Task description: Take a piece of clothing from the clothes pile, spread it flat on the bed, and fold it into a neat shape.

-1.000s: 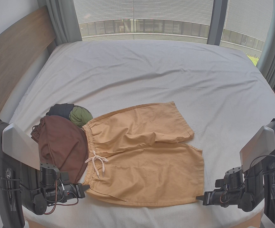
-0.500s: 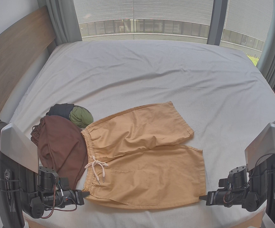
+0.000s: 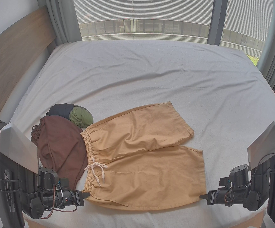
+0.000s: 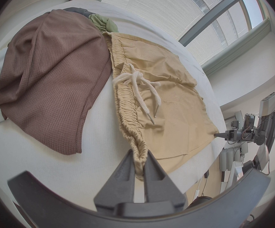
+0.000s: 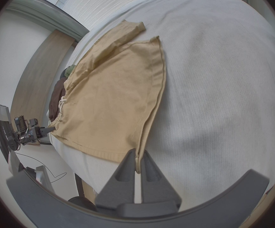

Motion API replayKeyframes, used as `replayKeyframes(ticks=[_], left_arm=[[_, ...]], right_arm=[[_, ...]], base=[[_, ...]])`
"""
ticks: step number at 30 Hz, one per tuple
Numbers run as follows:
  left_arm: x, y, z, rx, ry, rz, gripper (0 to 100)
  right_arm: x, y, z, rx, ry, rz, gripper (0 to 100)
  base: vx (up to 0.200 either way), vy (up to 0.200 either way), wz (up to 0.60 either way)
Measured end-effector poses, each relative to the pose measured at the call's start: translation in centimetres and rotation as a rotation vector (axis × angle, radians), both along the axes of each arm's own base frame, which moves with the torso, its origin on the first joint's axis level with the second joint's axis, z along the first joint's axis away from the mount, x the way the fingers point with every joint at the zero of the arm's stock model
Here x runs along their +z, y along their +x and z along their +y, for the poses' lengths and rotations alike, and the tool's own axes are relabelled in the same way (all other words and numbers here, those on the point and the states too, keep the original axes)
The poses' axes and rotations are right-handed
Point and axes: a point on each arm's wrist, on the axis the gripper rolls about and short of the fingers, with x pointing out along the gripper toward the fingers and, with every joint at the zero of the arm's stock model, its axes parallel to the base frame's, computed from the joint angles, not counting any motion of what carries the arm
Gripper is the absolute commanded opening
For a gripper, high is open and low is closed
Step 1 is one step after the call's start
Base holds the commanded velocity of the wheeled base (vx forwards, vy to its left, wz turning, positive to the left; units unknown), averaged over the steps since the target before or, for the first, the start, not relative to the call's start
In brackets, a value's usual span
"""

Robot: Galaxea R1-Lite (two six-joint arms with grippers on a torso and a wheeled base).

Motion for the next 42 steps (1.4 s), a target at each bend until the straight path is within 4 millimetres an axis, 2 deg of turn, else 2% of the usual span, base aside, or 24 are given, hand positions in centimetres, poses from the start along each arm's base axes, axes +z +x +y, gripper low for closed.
replayKeyframes(ticks=[7, 12, 21, 30, 42], left_arm=[[1.1, 0.9, -0.3, 0.013, -0.04, -0.065, 0], [3.0, 1.8, -0.9, 0.04, -0.112, -0.138, 0], [6.5, 2.7, -2.1, 0.051, -0.203, -0.277, 0], [7.7, 3.8, -2.2, 0.103, -0.21, -0.356, 0], [7.9, 4.4, -1.9, 0.134, -0.231, -0.365, 0]], right_arm=[[2.7, 0.5, 0.0, -0.003, 0.04, -0.123, 0], [5.1, 0.6, 0.0, -0.006, 0.072, -0.23, 0], [8.1, 1.2, 0.1, -0.008, 0.115, -0.38, 0], [9.8, 3.0, 0.1, -0.029, 0.143, -0.491, 0], [10.8, 5.7, 0.2, -0.05, 0.142, -0.509, 0]], base=[[0.0, 0.0, 0.0], [0.0, 0.0, 0.0], [0.0, 0.0, 0.0], [0.0, 0.0, 0.0], [0.0, 0.0, 0.0]])
